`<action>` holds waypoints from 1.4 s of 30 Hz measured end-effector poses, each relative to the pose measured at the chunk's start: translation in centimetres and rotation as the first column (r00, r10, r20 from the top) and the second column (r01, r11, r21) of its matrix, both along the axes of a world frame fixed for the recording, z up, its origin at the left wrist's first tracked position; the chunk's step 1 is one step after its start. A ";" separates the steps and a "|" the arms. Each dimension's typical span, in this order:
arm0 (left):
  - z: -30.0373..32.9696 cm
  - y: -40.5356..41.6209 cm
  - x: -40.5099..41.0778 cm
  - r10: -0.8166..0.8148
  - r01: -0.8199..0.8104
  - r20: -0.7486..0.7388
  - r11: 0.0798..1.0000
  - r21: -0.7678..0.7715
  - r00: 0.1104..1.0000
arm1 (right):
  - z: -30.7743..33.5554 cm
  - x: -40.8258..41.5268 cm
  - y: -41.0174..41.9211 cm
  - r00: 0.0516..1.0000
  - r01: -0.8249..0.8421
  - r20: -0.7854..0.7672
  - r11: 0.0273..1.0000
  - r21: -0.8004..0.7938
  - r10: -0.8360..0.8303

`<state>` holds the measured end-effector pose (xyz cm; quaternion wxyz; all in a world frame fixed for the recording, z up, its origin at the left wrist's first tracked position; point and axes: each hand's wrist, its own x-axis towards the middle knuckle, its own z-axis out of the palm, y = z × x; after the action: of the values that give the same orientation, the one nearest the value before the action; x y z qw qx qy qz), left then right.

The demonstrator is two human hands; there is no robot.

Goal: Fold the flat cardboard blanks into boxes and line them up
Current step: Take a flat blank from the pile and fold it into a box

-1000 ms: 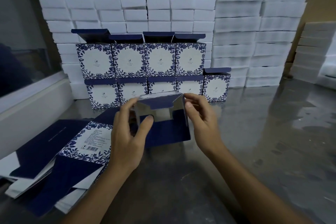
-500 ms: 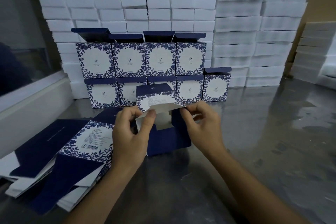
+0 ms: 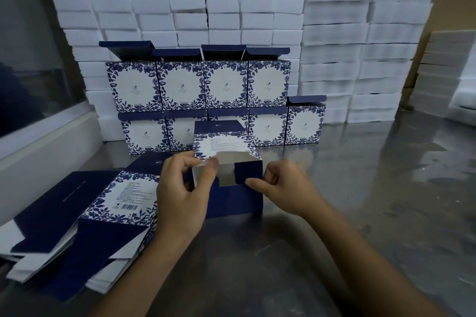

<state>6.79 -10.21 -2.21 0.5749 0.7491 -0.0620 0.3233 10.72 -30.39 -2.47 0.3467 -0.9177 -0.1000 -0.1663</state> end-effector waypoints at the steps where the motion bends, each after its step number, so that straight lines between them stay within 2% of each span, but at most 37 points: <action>1: 0.0 -0.1 -0.1 -0.007 0.007 0.000 1.000 0.010 1.000 | -0.1 0.1 0.1 1.000 -0.004 0.005 1.000 -0.031 0.004; 6: 0.1 0.0 -0.2 0.000 0.000 0.000 0.999 0.049 1.000 | 0.1 0.2 0.1 1.000 -0.003 0.004 0.998 -0.065 0.004; 10: 0.2 0.4 -0.1 0.009 -0.009 -0.003 0.999 0.041 1.000 | -0.2 0.2 -0.2 0.987 -0.074 -0.151 0.978 -0.195 0.045; 12: 0.1 0.4 -0.1 0.004 -0.004 -0.001 0.999 0.041 1.000 | -0.6 0.2 -0.2 0.977 -0.112 -0.201 0.974 -0.199 0.072; 15: 0.0 0.5 0.0 -0.004 0.005 -0.006 0.999 0.036 1.000 | -0.7 0.4 -0.1 0.975 -0.129 -0.207 0.964 -0.234 0.080; 19: -0.1 0.6 0.1 -0.012 0.012 0.000 0.999 0.044 1.000 | -0.9 0.5 -0.1 0.977 -0.100 -0.204 0.974 -0.205 0.057; 21: -0.2 0.7 0.2 -0.006 0.005 0.001 0.999 0.054 1.000 | -1.1 0.2 0.0 0.990 -0.056 -0.132 0.991 -0.121 0.040; 24: -0.2 0.9 0.4 -0.006 0.006 0.001 0.999 0.049 1.000 | -1.0 -0.5 0.6 0.995 -0.073 0.078 0.973 0.221 0.057; 25: -0.3 0.9 0.4 -0.013 0.013 -0.005 0.998 0.056 1.000 | -0.8 -0.6 0.9 0.985 -0.104 0.162 0.958 0.266 0.062; 28: -0.4 0.8 0.2 -0.094 0.093 0.012 0.994 0.062 0.995 | -0.4 -0.7 1.6 0.945 -0.149 0.322 0.952 0.265 0.058; 31: -0.8 0.9 0.2 -0.204 0.203 0.049 0.979 0.026 0.978 | 0.0 -0.7 2.0 0.938 -0.139 0.347 0.922 0.361 0.006; 34: -1.4 1.2 0.4 -0.171 0.171 0.013 0.985 0.025 0.985 | 0.2 -0.7 1.7 0.927 -0.093 0.367 0.907 0.410 -0.071; 36: -1.8 1.3 0.7 -0.080 0.078 0.005 0.984 0.158 0.997 | 0.3 -0.7 1.6 0.916 -0.071 0.388 0.911 0.406 -0.101; 39: -2.3 1.7 1.1 -0.001 -0.025 0.065 0.918 0.396 0.998 | 0.3 -0.7 1.8 0.898 -0.091 0.431 0.920 0.382 -0.091; 42: -2.3 2.1 1.2 0.046 -0.112 0.149 0.872 0.477 0.988 | 0.1 -0.8 2.2 0.882 -0.126 0.467 0.928 0.350 -0.056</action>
<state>8.01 -8.16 -4.55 0.3503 0.8476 -0.1482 0.3701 9.89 -28.23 -2.41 0.4819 -0.7659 -0.1643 -0.3926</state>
